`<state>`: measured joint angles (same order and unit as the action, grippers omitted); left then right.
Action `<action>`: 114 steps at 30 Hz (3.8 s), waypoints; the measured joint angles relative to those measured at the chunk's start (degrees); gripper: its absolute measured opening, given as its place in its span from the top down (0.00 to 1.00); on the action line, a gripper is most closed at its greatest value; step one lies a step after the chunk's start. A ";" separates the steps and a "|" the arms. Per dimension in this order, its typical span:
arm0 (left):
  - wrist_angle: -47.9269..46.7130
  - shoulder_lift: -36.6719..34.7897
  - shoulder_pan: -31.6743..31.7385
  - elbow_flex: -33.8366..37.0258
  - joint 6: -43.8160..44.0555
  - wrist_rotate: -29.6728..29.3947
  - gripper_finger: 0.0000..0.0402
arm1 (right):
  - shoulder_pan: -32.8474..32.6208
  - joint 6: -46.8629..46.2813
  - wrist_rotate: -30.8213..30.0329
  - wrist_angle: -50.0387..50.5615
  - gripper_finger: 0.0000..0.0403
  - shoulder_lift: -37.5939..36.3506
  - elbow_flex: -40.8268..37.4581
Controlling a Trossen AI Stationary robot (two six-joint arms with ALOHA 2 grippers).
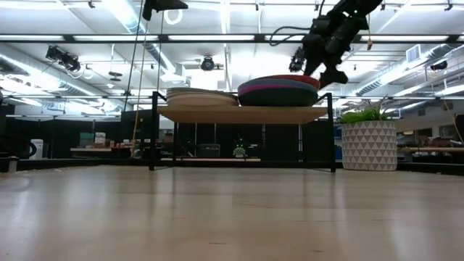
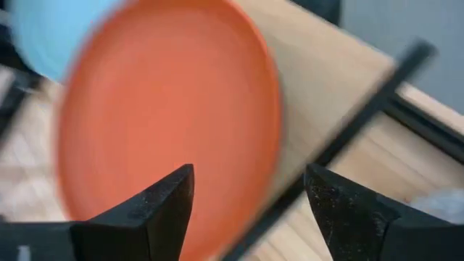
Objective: Place and stack plates onto a shelf
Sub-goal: Return to Home Position
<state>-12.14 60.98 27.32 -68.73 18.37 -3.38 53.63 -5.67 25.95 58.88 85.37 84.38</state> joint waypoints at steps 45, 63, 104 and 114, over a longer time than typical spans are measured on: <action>63.81 -5.28 -24.09 55.36 22.21 -21.79 0.90 | -5.78 -25.69 -2.27 -49.00 0.48 -71.08 -65.56; 53.07 -16.25 -16.57 68.19 21.42 14.61 0.98 | -1.79 -25.71 -5.78 -36.09 0.63 -82.52 -65.96; 25.70 -17.89 -16.66 68.19 15.47 18.01 0.94 | -1.79 -22.67 -5.32 -36.73 0.63 -82.39 -65.96; 25.70 -17.89 -16.66 68.19 15.47 18.01 0.94 | -1.79 -22.67 -5.32 -36.73 0.63 -82.39 -65.96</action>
<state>13.56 43.09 10.66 -0.54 33.85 14.63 51.83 -28.34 20.62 22.15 2.98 18.41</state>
